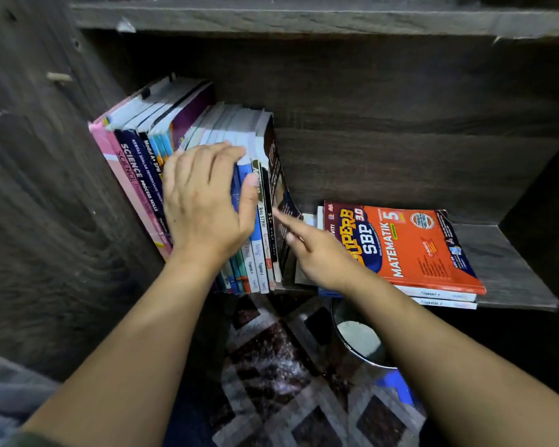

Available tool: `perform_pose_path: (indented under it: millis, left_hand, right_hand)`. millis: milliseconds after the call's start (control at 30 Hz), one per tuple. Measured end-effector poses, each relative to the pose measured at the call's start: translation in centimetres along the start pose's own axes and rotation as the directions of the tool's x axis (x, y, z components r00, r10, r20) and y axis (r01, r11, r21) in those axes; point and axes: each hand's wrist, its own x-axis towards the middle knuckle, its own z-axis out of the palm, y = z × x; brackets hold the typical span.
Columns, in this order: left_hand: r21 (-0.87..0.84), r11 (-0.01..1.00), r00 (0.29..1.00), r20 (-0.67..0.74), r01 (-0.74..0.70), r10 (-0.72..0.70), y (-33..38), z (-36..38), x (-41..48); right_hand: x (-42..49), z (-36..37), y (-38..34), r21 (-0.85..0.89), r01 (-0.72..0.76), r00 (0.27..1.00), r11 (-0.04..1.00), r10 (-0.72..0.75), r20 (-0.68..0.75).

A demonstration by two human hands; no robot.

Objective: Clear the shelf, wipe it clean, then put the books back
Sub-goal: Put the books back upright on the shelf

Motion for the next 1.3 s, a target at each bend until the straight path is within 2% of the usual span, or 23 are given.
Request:
perform_pose_path:
  millis: [33, 100, 167, 267, 533, 667, 767, 933, 1000, 1067, 1167, 1233, 1300]
  left_hand:
    - [0.026, 1.0, 1.0, 0.005, 0.008, -0.008, 0.2, 0.2, 0.0]
    - [0.086, 0.996, 1.0, 0.006, 0.014, -0.014, 0.4, 0.5, -0.1]
    - [0.13, 0.991, 1.0, -0.008, 0.015, -0.014, 0.4, 0.8, -0.1]
    - [0.143, 0.99, 0.999, -0.045, 0.022, -0.015, 0.5, 1.2, -0.1]
    - [0.134, 0.989, 0.997, -0.067, 0.056, -0.047, 0.7, 1.4, -0.2]
    - [0.115, 0.993, 0.998, -0.063, 0.034, -0.027, 0.5, 1.2, -0.3]
    - [0.09, 0.996, 0.997, -0.078, 0.018, -0.011, 0.5, 1.1, -0.3]
    - [0.025, 0.999, 0.996, -0.084, 0.036, -0.034, 0.5, 0.8, -0.1]
    - [0.018, 0.999, 0.996, -0.083, 0.04, -0.038, 0.5, 0.7, 0.0]
    - [0.017, 0.999, 0.996, -0.077, 0.041, -0.04, 0.5, 0.7, 0.0]
    - [0.008, 0.998, 0.996, -0.064, 0.061, -0.06, 0.6, 0.8, -0.1]
    - [-0.001, 0.998, 0.996, -0.065, 0.061, -0.061, 0.6, 0.8, -0.1]
    - [-0.006, 0.999, 0.996, -0.067, 0.051, -0.051, 0.5, 0.7, 0.0]
  right_hand:
    - [-0.8, -0.4, 0.8, -0.167, -0.001, 1.0, 0.986, 0.003, 0.008]
    - [-2.5, -0.9, 2.6, -0.484, -0.04, 0.998, 0.874, 0.063, 0.031]
    - [-4.3, -1.6, 4.7, -0.651, -0.14, 0.978, 0.746, 0.207, 0.027]
    - [-6.2, -2.6, 7.1, -0.656, -0.254, 0.946, 0.711, 0.324, -0.015]
    - [-6.9, -3.5, 7.9, -0.676, -0.205, 0.956, 0.708, 0.293, 0.017]
    - [-6.8, -3.6, 6.3, -0.745, -0.194, 0.948, 0.639, 0.317, 0.025]
    - [-6.1, -4.5, 4.9, -0.773, -0.2, 0.963, 0.602, 0.266, -0.042]
    - [-4.8, -4.0, 3.1, -0.744, -0.242, 0.967, 0.623, 0.216, -0.133]
    - [-4.0, -4.3, 2.3, -0.666, -0.296, 0.954, 0.685, 0.18, -0.239]
    - [-3.0, -4.7, 1.5, -0.532, -0.293, 0.918, 0.794, 0.078, -0.388]
    - [-1.6, -4.4, -0.6, -0.3, -0.095, 0.806, 0.949, -0.103, -0.582]
    - [-0.6, -3.7, -2.4, -0.204, 0.031, 0.722, 0.979, -0.163, -0.672]
    - [0.4, -2.9, -3.9, -0.082, 0.14, 0.672, 0.987, -0.156, -0.724]
